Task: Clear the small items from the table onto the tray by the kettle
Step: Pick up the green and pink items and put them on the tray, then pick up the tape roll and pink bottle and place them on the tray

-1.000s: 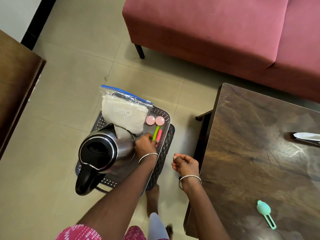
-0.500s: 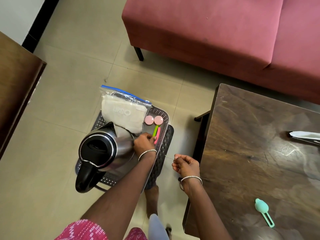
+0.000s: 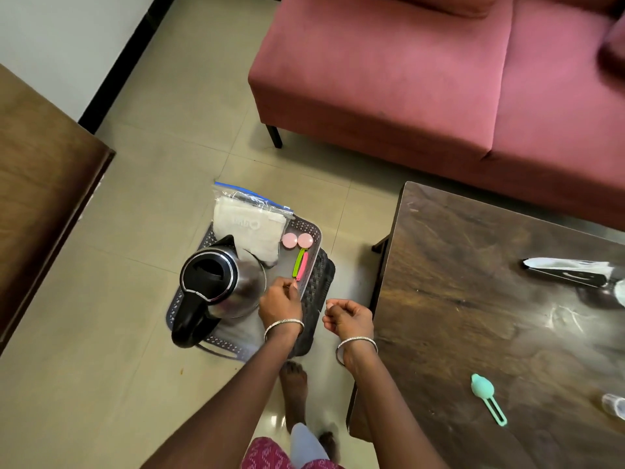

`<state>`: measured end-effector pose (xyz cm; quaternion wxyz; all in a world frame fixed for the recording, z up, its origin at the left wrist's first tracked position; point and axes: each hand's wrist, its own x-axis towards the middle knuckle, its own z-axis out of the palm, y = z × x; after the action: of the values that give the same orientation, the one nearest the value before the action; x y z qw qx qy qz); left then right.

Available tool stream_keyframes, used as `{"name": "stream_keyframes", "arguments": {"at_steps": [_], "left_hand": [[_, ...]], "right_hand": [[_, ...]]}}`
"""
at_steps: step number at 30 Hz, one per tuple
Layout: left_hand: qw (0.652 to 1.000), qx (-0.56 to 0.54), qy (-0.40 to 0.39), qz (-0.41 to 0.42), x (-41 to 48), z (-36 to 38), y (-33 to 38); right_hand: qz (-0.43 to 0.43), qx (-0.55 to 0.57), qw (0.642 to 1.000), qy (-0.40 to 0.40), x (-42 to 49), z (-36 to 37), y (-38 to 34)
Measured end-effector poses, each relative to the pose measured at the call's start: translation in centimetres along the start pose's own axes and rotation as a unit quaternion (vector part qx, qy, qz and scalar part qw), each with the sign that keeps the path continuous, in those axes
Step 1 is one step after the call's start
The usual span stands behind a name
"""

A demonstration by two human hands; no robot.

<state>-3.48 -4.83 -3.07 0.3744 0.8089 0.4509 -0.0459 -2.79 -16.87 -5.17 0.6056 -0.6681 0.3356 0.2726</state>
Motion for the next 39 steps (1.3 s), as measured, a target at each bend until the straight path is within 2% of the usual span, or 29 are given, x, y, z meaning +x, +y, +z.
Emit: {"name": "stream_keyframes", "arguments": {"at_steps": [7, 12, 15, 25, 31, 39], "left_hand": [[0.999, -0.051, -0.014, 0.014, -8.1, -2.6, 0.2], [0.997, -0.078, -0.008, 0.025, -13.3, -2.8, 1.1], [0.995, -0.093, -0.032, 0.034, -16.9, -2.0, 1.6], [0.988, -0.047, -0.126, 0.074, -28.8, 4.4, 3.7], [0.980, -0.019, -0.172, 0.098, -32.8, 9.8, 6.1], [0.972, 0.008, -0.212, 0.099, -36.9, 18.5, 9.8]], "right_hand": [[-0.041, -0.008, 0.999, -0.021, -6.1, -3.6, -2.2], [-0.063, -0.011, 0.998, 0.001, -9.1, -8.1, -2.0], [-0.068, -0.001, 0.998, 0.010, -10.9, -11.5, -1.4], [-0.044, 0.052, 0.993, 0.098, -14.8, -25.6, 1.5], [-0.024, 0.087, 0.984, 0.156, -14.2, -33.3, 3.1], [0.016, 0.127, 0.975, 0.183, -10.8, -44.3, 4.4]]}}
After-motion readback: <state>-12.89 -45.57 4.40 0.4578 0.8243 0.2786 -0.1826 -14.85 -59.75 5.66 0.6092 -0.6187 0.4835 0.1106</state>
